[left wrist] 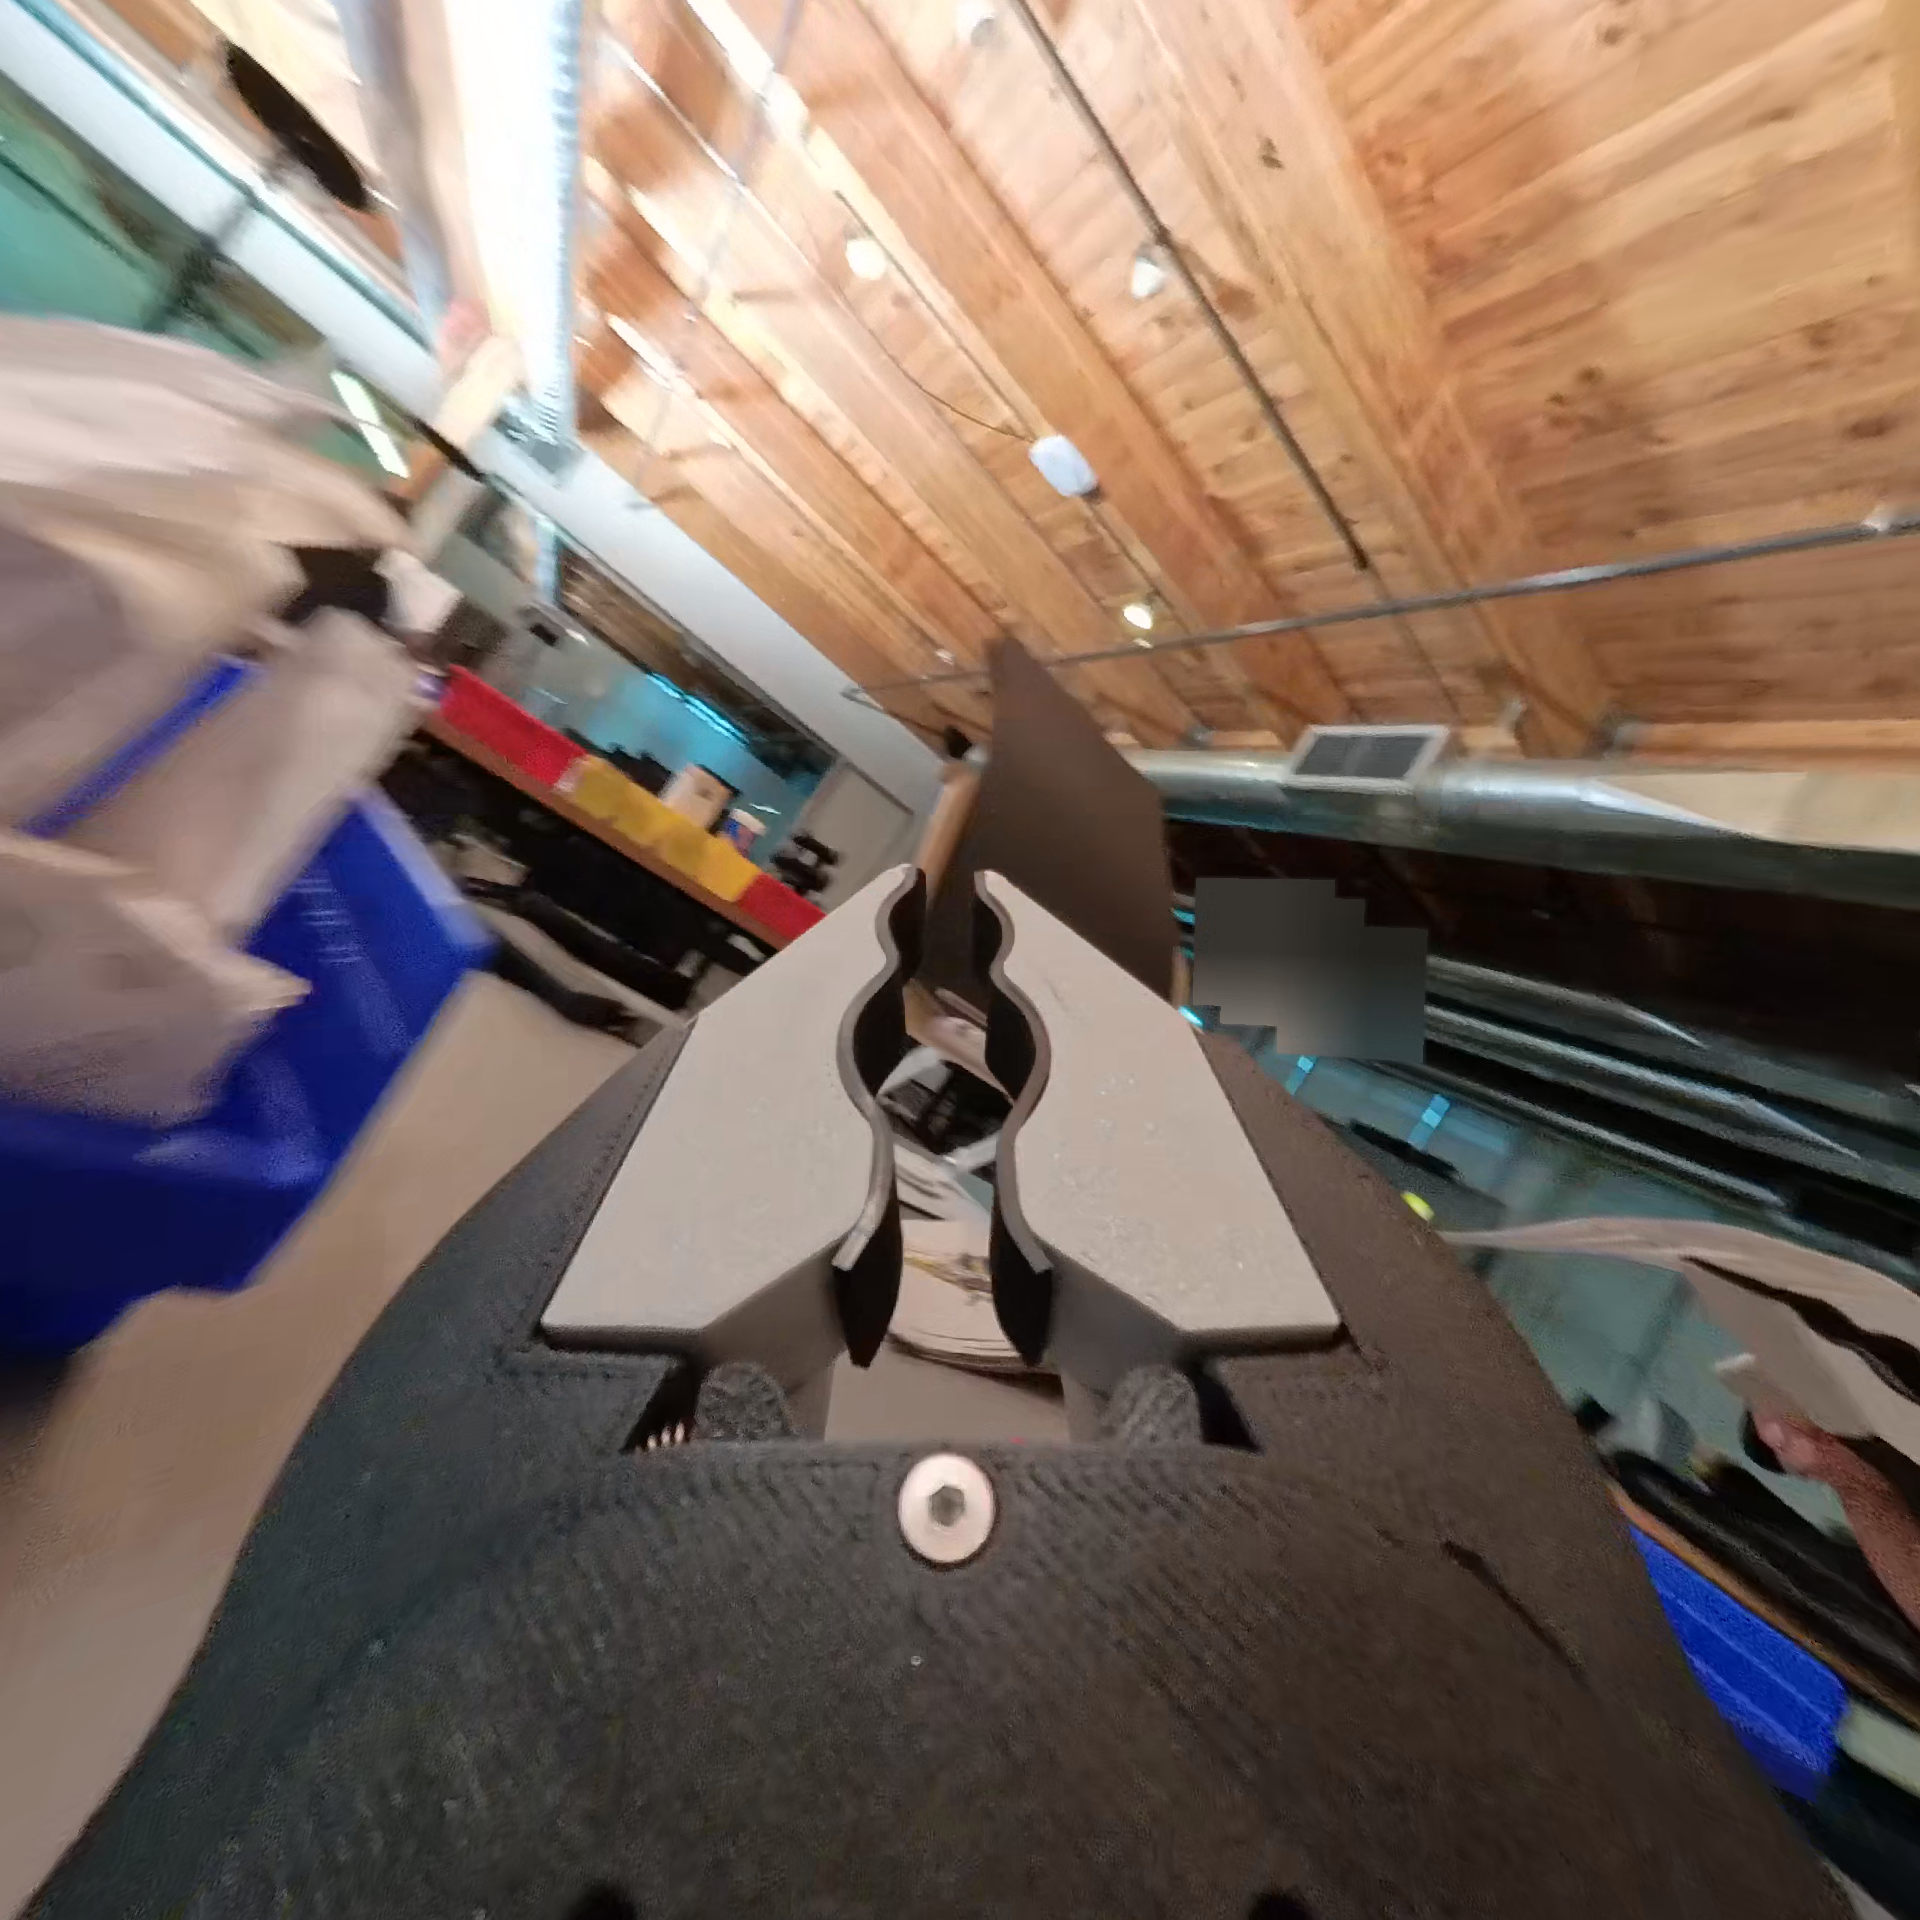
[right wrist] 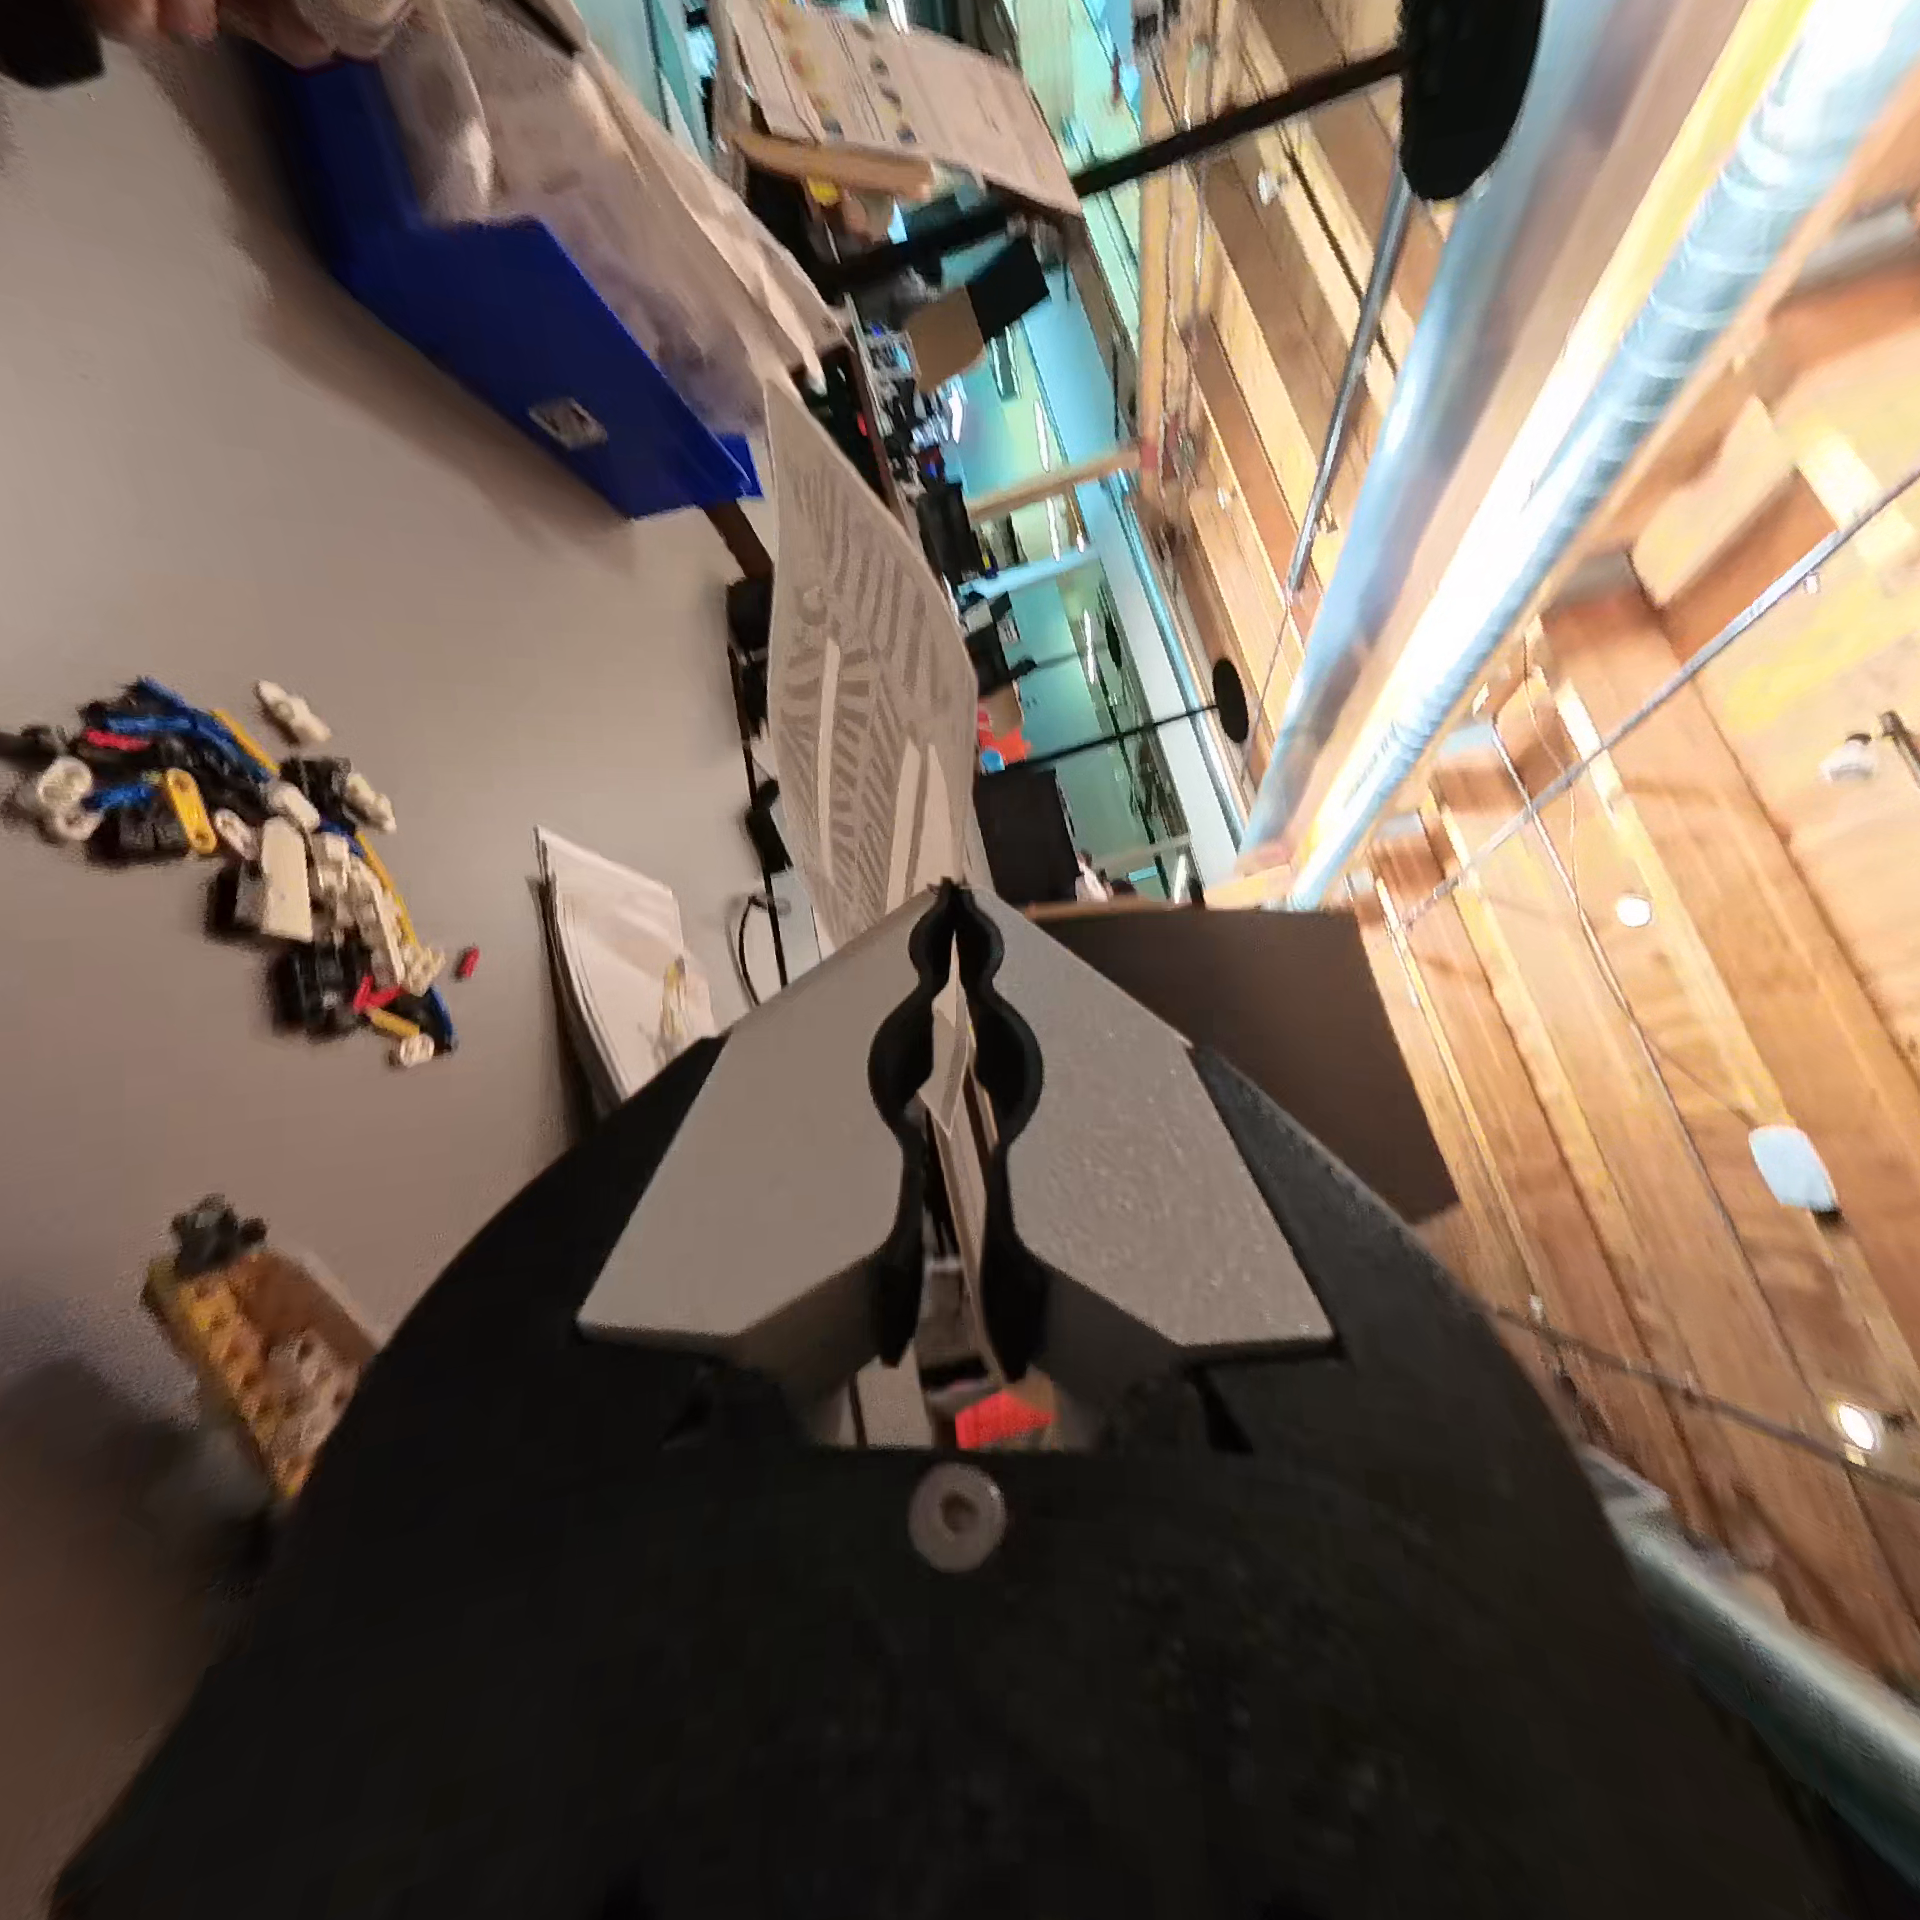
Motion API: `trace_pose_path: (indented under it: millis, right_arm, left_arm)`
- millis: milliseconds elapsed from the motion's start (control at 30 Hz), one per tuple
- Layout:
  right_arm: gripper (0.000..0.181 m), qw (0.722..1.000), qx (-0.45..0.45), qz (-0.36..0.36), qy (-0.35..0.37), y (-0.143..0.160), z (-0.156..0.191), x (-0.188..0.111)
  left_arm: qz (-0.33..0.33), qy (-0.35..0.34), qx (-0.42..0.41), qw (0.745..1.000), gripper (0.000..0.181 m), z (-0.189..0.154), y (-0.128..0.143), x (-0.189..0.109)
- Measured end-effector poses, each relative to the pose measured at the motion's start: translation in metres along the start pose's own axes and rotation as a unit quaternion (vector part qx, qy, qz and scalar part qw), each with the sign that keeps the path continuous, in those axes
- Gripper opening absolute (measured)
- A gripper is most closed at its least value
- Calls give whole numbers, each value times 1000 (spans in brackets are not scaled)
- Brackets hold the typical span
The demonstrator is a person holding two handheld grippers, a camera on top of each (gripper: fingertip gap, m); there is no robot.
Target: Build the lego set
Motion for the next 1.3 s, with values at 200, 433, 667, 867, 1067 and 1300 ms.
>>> trace_pose_path:
  millis: [200,433,667,867,1067,1300]
  right_arm:
    - [0,996,18,77,49,23,-8,-60]
    - [0,971,67,228,-14,63,9,-127]
    - [0,895,86,398,-182,111,99,-140]
    - [28,795,325,393,-329,113,103,-122]
    - [39,773,547,221,-232,148,63,-125]
    - [4,797,585,147,-6,188,60,-104]
  left_arm:
    - [108,168,1,980,6,-85,60,78]
    - [248,299,-38,921,10,-162,165,121]
    - [283,275,-50,918,9,-156,199,138]
    - [249,241,-38,937,9,-145,194,137]
    - [252,245,-21,936,9,-144,194,132]
    - [287,286,-86,910,13,-152,200,125]
Point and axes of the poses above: each gripper's, where its closed fingertips meet, x out along the fingers, y out of its underside, z = x × y across the jaws, the point moved 10 cm from there along -x, back along the fingers, and after that the axes turned 6 degrees about z, right-handed, at the moved point
